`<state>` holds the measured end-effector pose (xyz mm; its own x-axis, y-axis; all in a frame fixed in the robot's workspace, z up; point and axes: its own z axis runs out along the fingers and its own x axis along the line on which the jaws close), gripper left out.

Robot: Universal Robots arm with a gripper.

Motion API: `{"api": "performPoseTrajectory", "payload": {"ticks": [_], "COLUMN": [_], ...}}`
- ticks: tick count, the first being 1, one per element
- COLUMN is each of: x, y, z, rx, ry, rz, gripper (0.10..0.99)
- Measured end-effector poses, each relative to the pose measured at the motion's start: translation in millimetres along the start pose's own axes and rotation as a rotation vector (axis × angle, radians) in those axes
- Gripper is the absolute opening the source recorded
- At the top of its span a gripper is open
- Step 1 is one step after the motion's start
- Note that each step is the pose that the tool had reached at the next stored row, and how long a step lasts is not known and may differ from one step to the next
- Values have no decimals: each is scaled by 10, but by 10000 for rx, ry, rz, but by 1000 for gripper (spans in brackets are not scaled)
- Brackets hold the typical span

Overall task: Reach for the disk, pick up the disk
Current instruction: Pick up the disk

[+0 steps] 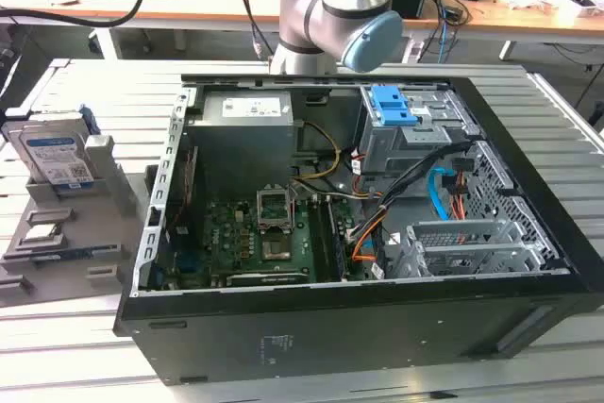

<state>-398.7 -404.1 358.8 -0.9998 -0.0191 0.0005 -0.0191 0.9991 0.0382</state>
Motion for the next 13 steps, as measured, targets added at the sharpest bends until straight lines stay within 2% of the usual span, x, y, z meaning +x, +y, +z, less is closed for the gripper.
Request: {"api": "performPoseTrajectory", "payload": {"ticks": [2, 7, 13], "x": [1, 0, 0], "y": [0, 0, 0], "z": [0, 0, 0], "rx": [0, 0, 1], "ry": [12, 69, 99], "rz": [-311, -1809, -2599], "gripper": [106, 106, 106]}}
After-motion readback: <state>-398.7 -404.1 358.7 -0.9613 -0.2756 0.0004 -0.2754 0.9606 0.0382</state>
